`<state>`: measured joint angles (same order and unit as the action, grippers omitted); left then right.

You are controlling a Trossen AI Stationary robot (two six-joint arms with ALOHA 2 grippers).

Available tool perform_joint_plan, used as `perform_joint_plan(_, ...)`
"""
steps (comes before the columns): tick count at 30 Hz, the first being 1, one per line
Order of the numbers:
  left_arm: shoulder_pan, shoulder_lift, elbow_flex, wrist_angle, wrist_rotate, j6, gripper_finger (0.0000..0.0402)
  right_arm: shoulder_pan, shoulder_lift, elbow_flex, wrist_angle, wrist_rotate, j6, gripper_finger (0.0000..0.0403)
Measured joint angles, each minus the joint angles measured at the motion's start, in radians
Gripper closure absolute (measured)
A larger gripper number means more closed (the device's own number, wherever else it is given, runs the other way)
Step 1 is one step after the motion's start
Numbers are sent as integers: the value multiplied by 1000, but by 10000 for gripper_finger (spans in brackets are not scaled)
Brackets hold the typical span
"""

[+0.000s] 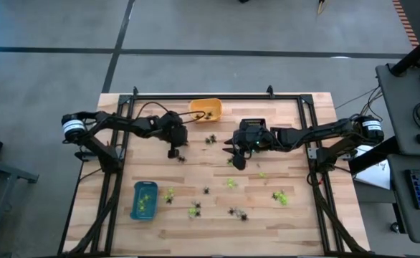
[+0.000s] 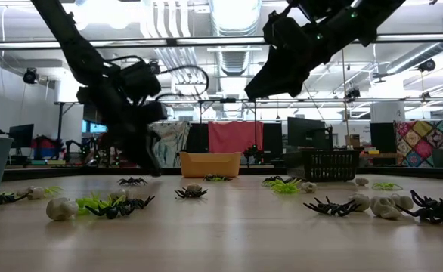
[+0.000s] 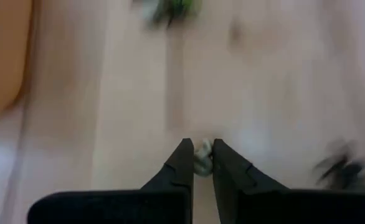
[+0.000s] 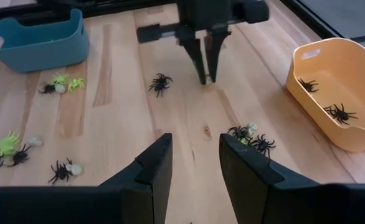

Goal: Sort Halloween decoration
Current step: Put the white skull toy into the black bin

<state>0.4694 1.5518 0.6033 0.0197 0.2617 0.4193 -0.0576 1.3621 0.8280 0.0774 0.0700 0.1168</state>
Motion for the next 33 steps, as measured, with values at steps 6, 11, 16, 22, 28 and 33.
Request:
perform_joint_plan(6, -2, -26, 1, 129, 144, -123, 398, 44, 0, 0, -58, -1, -25, 280)
perform_joint_plan(11, -21, -28, 2, 345, 250, -263, 398, 91, -1, 0, -145, 1, -7, 280)
perform_joint_plan(16, -56, -28, 3, 624, 253, -390, 398, 119, -18, 0, -234, 9, 30, 280)
perform_joint_plan(22, -81, -27, 11, 812, 245, -440, 398, 119, -96, 0, -326, 10, 61, 280)
perform_joint_plan(28, -108, 8, 89, 822, 189, -458, 398, 119, -212, -5, -348, 11, -10, 280)
perform_joint_plan(33, -146, 84, 179, 827, 173, -457, 401, 119, -304, -41, -307, 11, -69, 280)
